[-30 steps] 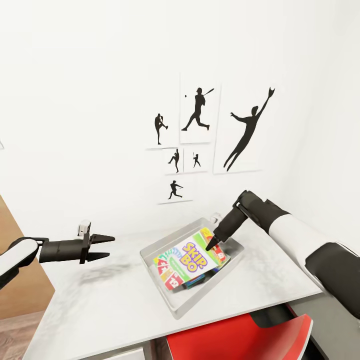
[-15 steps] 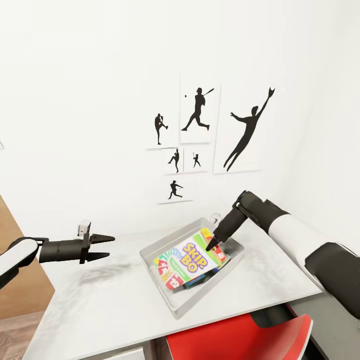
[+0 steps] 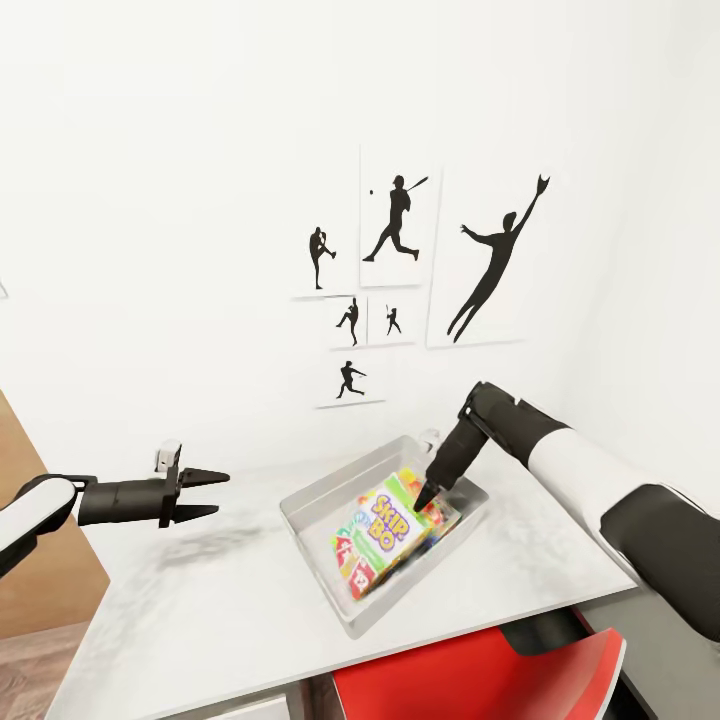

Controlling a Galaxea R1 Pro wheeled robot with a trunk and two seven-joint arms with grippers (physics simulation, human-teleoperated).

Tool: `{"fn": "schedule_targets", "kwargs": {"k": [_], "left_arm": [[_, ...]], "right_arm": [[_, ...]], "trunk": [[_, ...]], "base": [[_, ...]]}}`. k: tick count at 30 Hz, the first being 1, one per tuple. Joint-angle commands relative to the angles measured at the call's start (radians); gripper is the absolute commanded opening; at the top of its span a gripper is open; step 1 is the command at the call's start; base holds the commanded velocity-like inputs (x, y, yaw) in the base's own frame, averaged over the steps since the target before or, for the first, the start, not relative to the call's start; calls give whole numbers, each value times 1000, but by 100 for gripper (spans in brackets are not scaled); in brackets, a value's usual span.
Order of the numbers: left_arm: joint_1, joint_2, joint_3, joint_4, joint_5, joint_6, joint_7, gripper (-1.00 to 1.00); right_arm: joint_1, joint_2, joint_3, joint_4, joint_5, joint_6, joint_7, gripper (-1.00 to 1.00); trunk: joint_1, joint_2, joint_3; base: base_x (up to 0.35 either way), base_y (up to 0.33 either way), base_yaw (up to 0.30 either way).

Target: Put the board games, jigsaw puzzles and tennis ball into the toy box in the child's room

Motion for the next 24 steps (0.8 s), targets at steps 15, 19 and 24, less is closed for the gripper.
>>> {"fn": "schedule_targets", "kwargs": {"k": [15, 19, 24], "left_arm": [[-2, 1, -4, 1, -5, -1, -10, 100], [-2, 1, -4, 1, -6, -1, -10, 100], [-2, 2, -4, 1, -4, -1, -11, 100]], "right_arm": [[-23, -10, -6, -6, 3, 15, 15, 100], [-42, -28, -79, -11, -2, 17, 46, 100], [-41, -124, -327, -15, -6, 22, 69, 100]], "trunk": [[1, -2, -3], [1, -2, -3], [1, -2, -3]], "base": [[0, 0, 0], [0, 0, 0], [0, 0, 0]]}}
